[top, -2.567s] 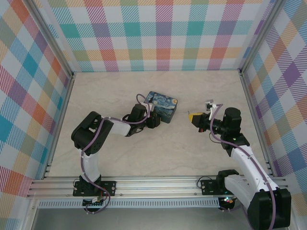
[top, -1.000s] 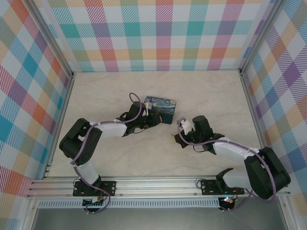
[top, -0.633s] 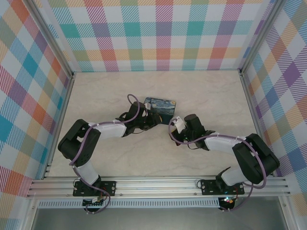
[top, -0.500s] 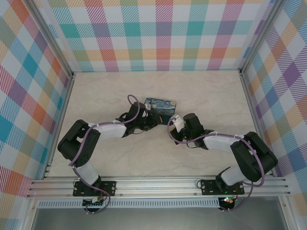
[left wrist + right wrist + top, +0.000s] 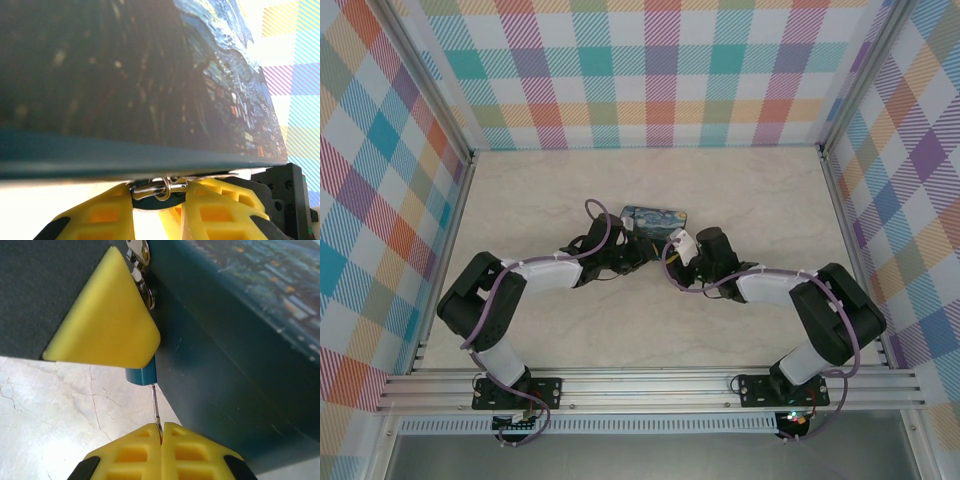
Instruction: Unlock the padlock with the key
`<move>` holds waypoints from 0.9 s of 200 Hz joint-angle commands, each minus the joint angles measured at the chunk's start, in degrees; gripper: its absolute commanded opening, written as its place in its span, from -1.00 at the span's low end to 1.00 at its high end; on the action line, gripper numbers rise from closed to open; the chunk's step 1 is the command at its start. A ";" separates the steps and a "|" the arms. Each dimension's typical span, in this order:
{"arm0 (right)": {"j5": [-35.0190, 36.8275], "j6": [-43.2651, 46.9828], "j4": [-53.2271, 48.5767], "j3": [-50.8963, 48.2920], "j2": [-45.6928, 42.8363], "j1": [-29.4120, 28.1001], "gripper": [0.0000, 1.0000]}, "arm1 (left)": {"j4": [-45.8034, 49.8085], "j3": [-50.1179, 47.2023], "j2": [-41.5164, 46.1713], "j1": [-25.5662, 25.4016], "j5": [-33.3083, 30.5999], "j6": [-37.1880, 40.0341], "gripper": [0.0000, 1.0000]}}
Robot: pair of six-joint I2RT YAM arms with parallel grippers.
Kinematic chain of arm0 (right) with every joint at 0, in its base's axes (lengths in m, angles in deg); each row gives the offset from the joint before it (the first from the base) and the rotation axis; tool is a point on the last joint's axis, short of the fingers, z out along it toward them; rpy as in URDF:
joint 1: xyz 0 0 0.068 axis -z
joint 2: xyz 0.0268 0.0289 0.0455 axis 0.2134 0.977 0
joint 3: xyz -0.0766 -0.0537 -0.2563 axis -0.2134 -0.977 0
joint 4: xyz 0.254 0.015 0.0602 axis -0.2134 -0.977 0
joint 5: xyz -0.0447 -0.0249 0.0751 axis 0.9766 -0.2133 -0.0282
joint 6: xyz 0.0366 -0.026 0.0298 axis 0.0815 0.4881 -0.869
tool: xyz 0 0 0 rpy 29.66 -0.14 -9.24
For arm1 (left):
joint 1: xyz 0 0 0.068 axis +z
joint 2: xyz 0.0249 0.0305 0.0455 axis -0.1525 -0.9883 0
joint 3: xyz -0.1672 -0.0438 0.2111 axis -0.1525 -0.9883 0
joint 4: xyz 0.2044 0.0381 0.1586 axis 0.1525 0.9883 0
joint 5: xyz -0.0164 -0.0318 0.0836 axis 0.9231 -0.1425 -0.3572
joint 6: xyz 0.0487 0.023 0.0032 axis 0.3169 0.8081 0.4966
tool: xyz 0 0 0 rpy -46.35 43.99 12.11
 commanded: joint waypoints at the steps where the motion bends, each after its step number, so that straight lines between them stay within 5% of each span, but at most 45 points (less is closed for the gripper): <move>1: -1.91 1.59 2.39 1.68 0.82 -0.69 -1.00 | -1.50 -0.75 2.37 -0.55 1.09 -1.30 -0.56; 180: -1.40 1.01 4.22 -1.69 -1.87 -0.77 -1.00 | -1.84 -1.30 2.13 -0.55 0.21 -1.88 -0.56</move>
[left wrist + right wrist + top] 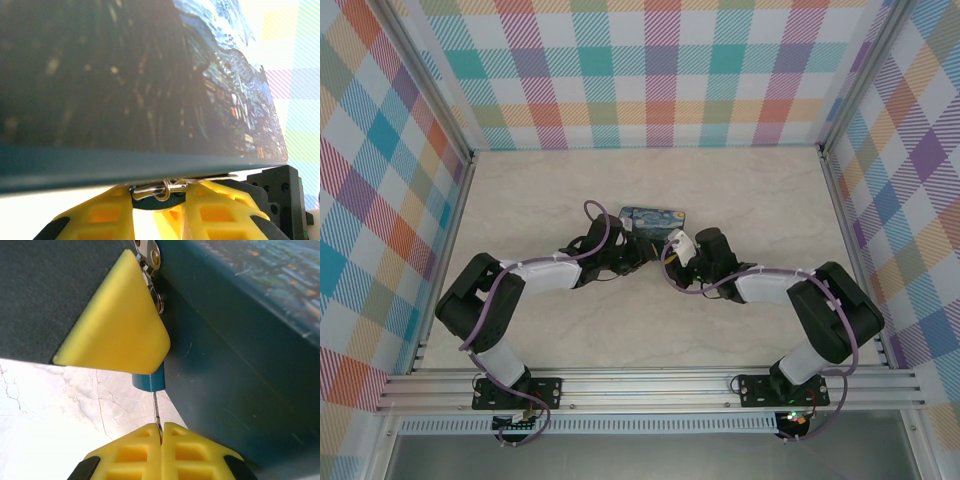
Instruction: Unlock the padlock with the key
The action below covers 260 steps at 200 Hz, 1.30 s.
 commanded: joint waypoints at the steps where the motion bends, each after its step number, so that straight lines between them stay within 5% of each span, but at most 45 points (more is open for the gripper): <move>1: -0.41 0.45 2.53 -1.16 -2.21 -0.49 -1.00 | -1.71 -0.87 1.66 -0.51 0.69 -0.62 -0.56; 260: 0.18 -3.51 12.01 -2.69 -2.63 -0.28 -1.00 | -2.55 -0.72 1.42 -0.77 1.17 -2.32 -0.57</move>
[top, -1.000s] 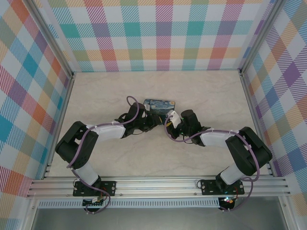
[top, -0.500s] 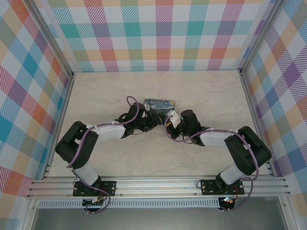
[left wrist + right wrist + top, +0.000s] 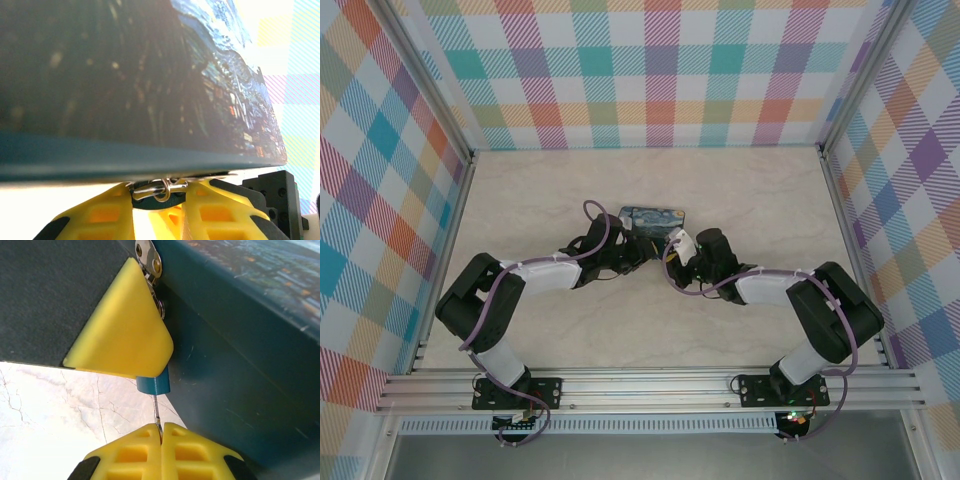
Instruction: Unlock the padlock with the key
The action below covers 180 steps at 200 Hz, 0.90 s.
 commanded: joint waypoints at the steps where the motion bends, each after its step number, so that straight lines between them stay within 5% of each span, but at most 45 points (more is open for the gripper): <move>1: -0.07 -1.50 8.00 -1.61 -2.86 -0.15 -0.99 | -1.31 -0.65 1.41 -0.66 1.64 -0.96 -0.57; 180: -2.87 -3.08 14.13 -1.30 -1.42 -0.30 -0.99 | -1.67 -1.23 0.86 -0.75 2.25 -1.89 -0.59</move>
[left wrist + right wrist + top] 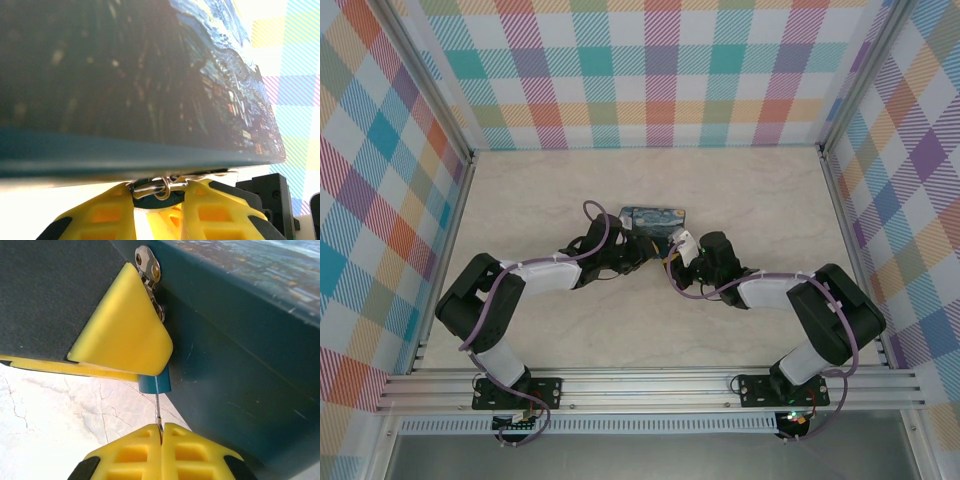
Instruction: Unlock the padlock with the key
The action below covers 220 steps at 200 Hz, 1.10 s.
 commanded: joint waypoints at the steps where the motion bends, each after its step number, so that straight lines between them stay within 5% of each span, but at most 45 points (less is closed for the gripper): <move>1: -2.61 -0.70 9.29 0.88 -0.90 -0.43 -0.99 | -0.30 -0.94 0.91 -0.69 1.86 -0.64 -0.59; 220: -1.68 -0.34 4.30 1.66 3.76 -1.93 -1.00 | -3.01 -1.19 -2.86 -0.94 -0.33 -1.62 -0.36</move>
